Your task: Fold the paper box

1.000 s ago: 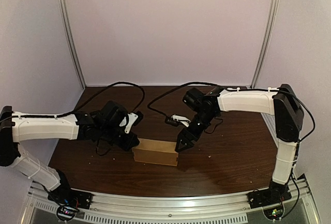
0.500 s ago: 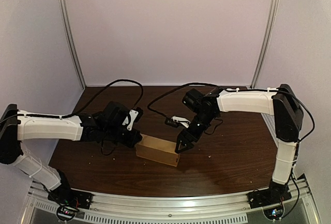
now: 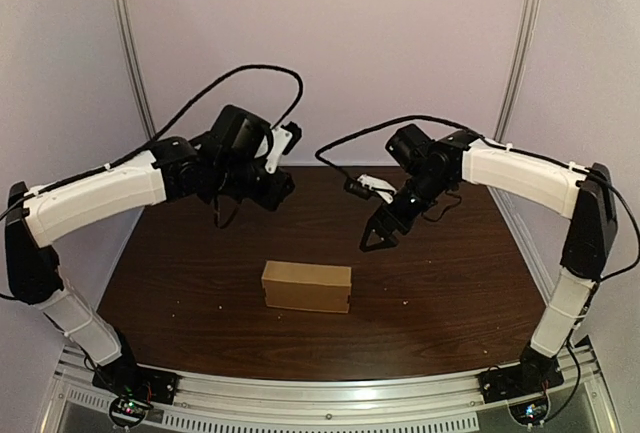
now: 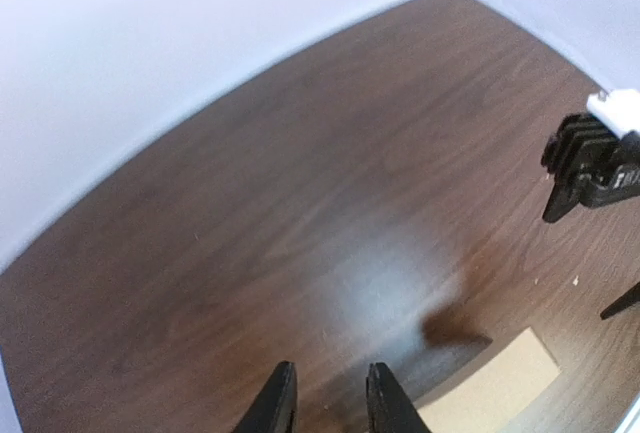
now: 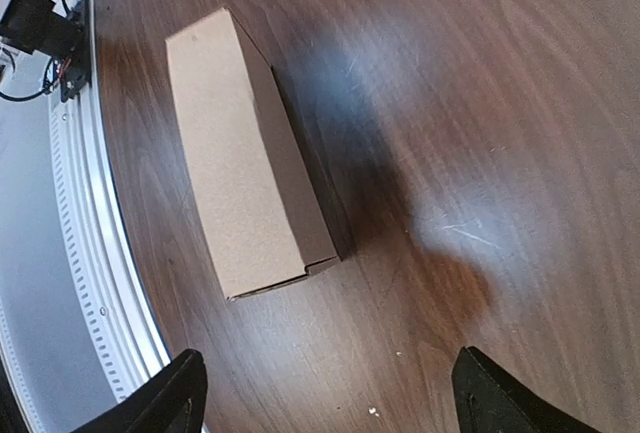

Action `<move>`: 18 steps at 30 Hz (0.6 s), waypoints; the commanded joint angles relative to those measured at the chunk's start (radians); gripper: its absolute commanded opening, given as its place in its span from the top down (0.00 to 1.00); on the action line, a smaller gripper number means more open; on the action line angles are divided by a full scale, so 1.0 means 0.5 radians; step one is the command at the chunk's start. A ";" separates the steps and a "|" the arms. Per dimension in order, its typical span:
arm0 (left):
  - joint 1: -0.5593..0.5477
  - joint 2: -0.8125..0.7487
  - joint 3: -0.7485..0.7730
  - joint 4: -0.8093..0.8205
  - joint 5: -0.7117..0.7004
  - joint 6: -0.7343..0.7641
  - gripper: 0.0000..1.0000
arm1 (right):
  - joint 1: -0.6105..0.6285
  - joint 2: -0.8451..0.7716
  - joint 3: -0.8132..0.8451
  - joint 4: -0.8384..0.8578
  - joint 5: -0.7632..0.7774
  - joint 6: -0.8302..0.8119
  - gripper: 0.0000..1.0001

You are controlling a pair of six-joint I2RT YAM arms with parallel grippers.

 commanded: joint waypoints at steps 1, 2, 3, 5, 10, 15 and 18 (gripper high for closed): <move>0.008 -0.031 0.260 -0.129 -0.119 0.234 0.71 | -0.030 -0.264 0.027 -0.107 -0.042 -0.234 0.14; 0.007 -0.039 0.255 -0.160 -0.115 0.229 0.71 | -0.029 -0.303 0.002 -0.085 -0.062 -0.257 0.14; 0.006 -0.058 0.207 -0.184 -0.119 0.215 0.71 | -0.023 -0.329 -0.027 -0.050 -0.064 -0.260 0.14; 0.008 -0.105 0.085 -0.226 -0.224 0.149 0.71 | -0.009 -0.340 -0.071 0.013 -0.065 -0.269 0.17; 0.010 -0.289 -0.253 -0.339 -0.501 -0.031 0.64 | 0.058 -0.207 -0.067 0.104 -0.221 -0.249 0.27; 0.051 -0.449 -0.427 -0.474 -0.673 -0.154 0.56 | 0.182 0.077 0.087 0.046 -0.374 -0.221 0.46; 0.061 -0.497 -0.475 -0.512 -0.720 -0.201 0.55 | 0.261 0.163 0.087 0.093 -0.361 -0.180 0.52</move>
